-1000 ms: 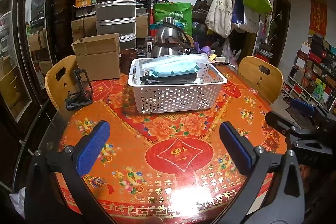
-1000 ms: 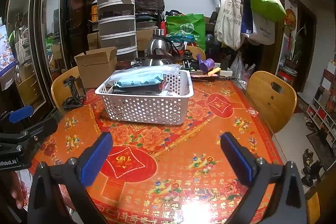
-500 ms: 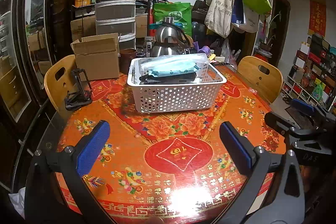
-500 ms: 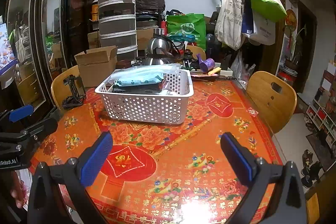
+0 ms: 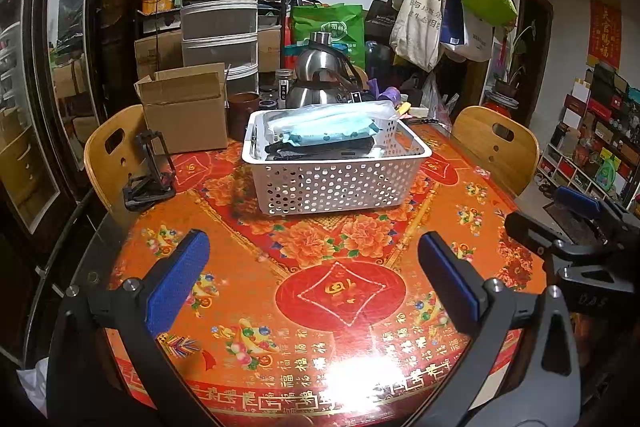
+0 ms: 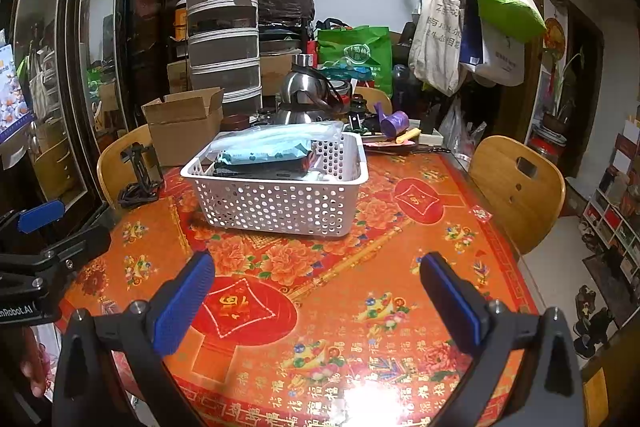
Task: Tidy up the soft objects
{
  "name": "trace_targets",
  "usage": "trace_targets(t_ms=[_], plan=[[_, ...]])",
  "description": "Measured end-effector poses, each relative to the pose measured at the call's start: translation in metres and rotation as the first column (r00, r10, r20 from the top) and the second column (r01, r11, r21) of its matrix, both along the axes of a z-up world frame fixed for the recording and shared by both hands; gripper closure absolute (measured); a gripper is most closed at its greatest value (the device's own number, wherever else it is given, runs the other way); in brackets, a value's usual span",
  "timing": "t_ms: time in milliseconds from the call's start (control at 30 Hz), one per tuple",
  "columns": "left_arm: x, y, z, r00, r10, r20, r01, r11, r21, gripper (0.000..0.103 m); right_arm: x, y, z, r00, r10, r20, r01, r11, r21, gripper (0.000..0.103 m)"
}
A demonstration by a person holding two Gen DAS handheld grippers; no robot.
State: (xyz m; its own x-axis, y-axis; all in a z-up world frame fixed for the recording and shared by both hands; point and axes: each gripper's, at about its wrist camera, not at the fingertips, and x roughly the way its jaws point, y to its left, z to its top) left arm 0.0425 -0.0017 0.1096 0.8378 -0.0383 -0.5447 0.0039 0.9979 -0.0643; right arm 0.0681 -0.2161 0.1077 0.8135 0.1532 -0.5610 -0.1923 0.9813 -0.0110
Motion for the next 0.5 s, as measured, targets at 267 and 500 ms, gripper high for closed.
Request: trace_targets(t_ms=[267, 500], plan=[[-0.0004, 0.0001, -0.001, 1.0, -0.002, 0.0, 0.002, 1.0, 0.0, 0.0, -0.0002, 0.0003, -0.0004, 1.0, 0.001, -0.001, -0.001, 1.0, -0.002, 0.001], [-0.0022, 0.0007, -0.0023, 1.0, -0.01, 0.012, 0.009, 1.0, 0.014, 0.0, -0.0005, 0.0005, -0.0008, 1.0, -0.001, 0.0, 0.001, 1.0, -0.003, 0.001]])
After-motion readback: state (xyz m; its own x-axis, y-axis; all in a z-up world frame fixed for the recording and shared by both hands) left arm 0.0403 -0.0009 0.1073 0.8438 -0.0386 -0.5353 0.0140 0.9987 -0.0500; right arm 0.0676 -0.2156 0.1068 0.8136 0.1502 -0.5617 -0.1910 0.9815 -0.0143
